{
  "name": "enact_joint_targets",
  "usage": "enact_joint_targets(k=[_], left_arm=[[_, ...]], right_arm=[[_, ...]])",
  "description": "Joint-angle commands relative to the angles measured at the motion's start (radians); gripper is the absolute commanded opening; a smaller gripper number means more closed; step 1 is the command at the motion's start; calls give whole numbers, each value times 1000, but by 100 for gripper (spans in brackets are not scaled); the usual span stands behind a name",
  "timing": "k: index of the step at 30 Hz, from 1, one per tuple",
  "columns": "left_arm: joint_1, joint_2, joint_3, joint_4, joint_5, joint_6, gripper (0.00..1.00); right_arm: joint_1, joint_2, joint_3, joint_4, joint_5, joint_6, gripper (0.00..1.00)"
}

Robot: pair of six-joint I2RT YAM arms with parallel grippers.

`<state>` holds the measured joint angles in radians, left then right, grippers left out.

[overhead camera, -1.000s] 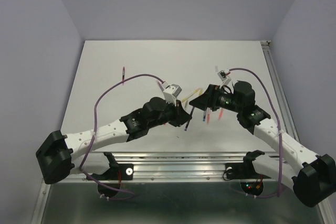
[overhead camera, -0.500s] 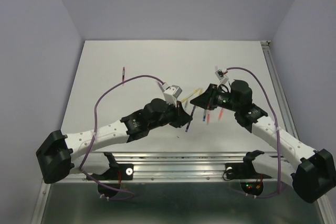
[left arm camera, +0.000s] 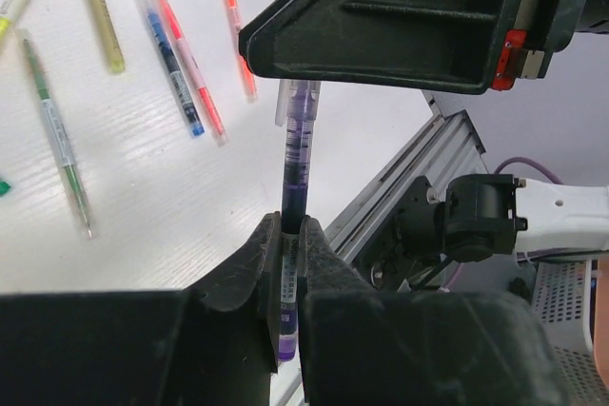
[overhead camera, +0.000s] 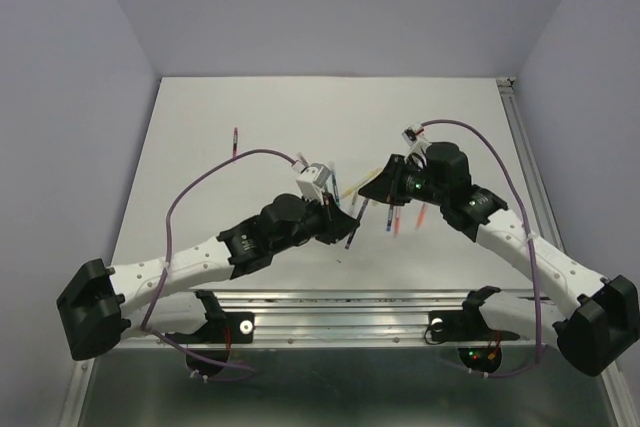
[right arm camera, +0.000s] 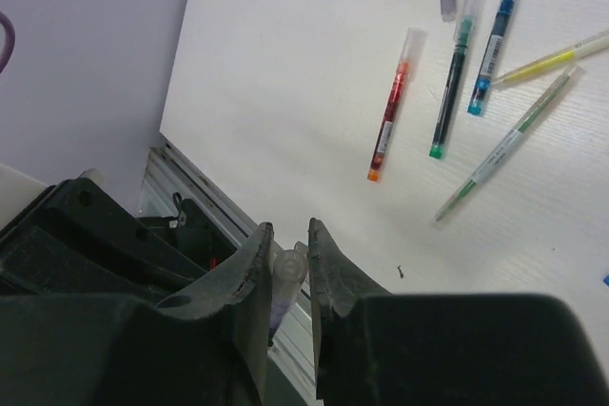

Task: Open the pen caps

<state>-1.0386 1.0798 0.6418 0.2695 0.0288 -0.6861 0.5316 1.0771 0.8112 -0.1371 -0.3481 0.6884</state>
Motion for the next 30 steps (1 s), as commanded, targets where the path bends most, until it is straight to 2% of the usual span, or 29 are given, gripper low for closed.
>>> enact_joint_targets(k=[1, 3, 7, 12, 15, 16, 18, 20, 21, 23, 28, 30], left_arm=[[-31, -78, -76, -184, 105, -61, 0], [-34, -109, -96, -197, 112, -72, 0], [-34, -149, -77, -263, 86, -55, 0], [-34, -195, -47, -295, 91, -36, 0], [-34, -202, 2, -380, -27, -47, 0], [-34, -202, 19, -441, -150, -65, 0], [-29, -192, 70, -524, -245, -87, 0], [-2, -167, 116, -591, -352, -114, 0], [46, -132, 158, -637, -381, -113, 0], [110, -92, 202, -659, -432, -81, 0], [423, 41, 257, -552, -412, 51, 0], [488, 131, 310, -538, -388, 118, 0]], right_arm=[[-58, 49, 155, 27, 403, -113, 1], [-61, 69, 184, 16, 413, -116, 1], [-61, 95, 207, 19, 308, -92, 1], [-64, 98, 241, -39, 334, -104, 1], [-64, 95, 261, -93, 337, -110, 1], [-64, 102, 276, -120, 386, -127, 1], [-82, 135, 299, -179, 435, -135, 1], [-125, 159, 304, -194, 405, -144, 1], [-178, 170, 301, -184, 355, -159, 1], [-222, 222, 309, -180, 353, -182, 1], [-334, 358, 391, -186, 438, -237, 1], [-369, 449, 437, -222, 466, -265, 3]])
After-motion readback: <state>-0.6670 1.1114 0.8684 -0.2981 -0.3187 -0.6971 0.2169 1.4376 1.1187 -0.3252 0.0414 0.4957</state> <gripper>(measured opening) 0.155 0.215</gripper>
